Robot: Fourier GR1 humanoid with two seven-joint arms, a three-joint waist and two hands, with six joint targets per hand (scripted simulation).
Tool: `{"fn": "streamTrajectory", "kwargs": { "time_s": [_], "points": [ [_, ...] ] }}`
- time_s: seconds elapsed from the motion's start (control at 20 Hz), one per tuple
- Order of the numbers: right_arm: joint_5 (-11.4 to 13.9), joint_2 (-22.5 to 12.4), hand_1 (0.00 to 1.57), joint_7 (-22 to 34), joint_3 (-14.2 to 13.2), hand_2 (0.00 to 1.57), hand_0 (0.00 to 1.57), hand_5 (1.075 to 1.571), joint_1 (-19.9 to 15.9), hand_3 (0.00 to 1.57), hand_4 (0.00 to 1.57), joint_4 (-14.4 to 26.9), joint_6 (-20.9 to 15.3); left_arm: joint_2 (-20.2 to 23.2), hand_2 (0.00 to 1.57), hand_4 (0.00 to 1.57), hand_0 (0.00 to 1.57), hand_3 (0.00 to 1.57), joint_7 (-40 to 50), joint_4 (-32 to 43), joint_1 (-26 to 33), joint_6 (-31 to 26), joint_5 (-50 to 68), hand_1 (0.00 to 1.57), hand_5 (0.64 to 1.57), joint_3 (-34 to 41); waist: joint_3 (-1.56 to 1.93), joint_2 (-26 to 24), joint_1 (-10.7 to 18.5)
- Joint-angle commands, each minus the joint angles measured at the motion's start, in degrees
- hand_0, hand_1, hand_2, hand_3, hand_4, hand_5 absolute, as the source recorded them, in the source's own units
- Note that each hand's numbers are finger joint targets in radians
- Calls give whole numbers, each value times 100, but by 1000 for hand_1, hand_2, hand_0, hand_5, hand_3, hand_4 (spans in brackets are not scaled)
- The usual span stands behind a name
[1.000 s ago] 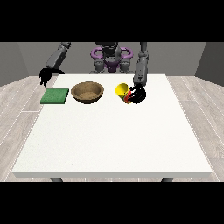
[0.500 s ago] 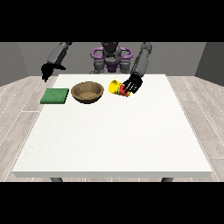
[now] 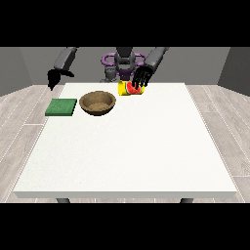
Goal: Pick the cup and pour the ball into the bowl, then pick the bowl and place it on the pad
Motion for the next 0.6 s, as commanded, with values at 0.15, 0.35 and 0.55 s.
{"fn": "streamTrajectory", "kwargs": {
  "time_s": [0.15,0.35,0.55],
  "points": [
    [-30,-53,0,-264,-140,266,0,1542,442,283,406,483,61,-645,1571,902,921,1476,927,-211,-421,-1485,-949,921,1539,-749,-11,-506,413],
    [-193,-458,0,-230,-353,239,0,1540,99,390,404,592,246,-727,1571,872,225,1444,1237,-434,-828,-1858,-1388,225,1529,-951,-12,-182,536],
    [-74,-443,0,-656,-313,263,0,1536,481,320,395,774,230,-732,1571,576,0,1569,1195,-821,-587,-2207,-1832,0,1521,-1488,-11,-303,806]
  ]
}}
